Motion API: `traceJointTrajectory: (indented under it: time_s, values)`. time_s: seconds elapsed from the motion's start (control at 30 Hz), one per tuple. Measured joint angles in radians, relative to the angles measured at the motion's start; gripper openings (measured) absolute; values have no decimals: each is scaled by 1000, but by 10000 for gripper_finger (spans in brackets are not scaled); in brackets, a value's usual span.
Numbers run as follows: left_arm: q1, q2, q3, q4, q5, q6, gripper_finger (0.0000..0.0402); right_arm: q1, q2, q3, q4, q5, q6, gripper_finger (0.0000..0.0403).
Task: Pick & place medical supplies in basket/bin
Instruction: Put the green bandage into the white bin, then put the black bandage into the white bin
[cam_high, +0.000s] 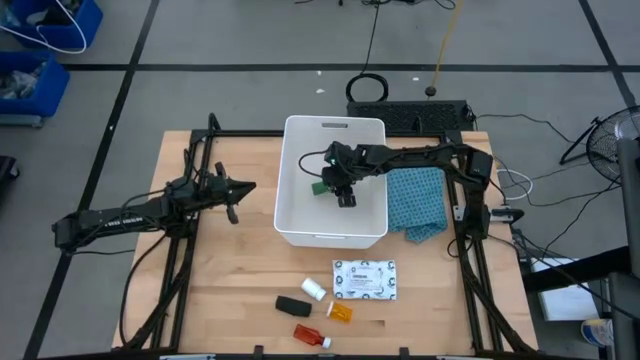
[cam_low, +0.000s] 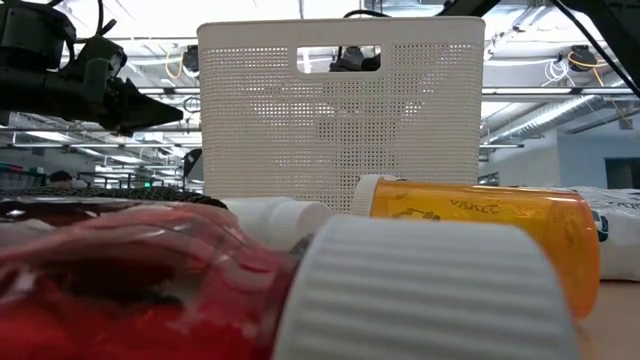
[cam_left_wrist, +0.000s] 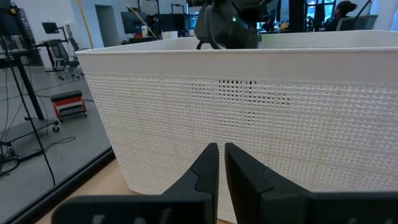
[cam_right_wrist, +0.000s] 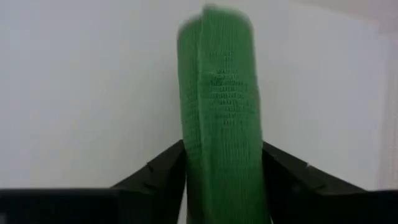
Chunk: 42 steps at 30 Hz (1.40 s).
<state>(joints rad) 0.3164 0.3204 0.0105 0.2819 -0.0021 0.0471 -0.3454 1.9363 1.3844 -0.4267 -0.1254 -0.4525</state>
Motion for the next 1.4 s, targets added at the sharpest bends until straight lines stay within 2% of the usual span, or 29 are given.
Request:
traceJointTrajectory:
  time_s: [0.17,0.27,0.37,0.47,0.57,0.7,0.9,0.97,1.1,1.33,1.4]
  values:
    - [0,0,0,9,0,-1,33,1,-10,0,-4,-4,19,233]
    - [0,0,0,11,0,0,33,2,-8,0,-3,37,44,249]
    - [0,0,0,11,0,0,33,2,-42,-1,-5,96,59,252]
    - [0,0,0,11,0,0,33,2,-115,-1,-9,100,72,245]
    - [0,0,0,9,0,4,33,14,-222,-1,-4,95,97,228]
    - [0,0,0,6,0,8,33,63,-369,-1,-1,16,100,180]
    - [0,0,0,3,0,7,33,204,-548,-10,-9,18,77,43]
    - [0,0,0,3,0,6,33,250,-607,-42,9,18,75,12]
    - [0,0,0,3,0,3,33,330,-727,-171,112,28,125,12]
    - [0,0,0,-4,0,0,33,429,-949,-535,406,150,206,5]
    - [0,0,0,-4,0,-4,33,439,-1004,-626,444,154,210,2]
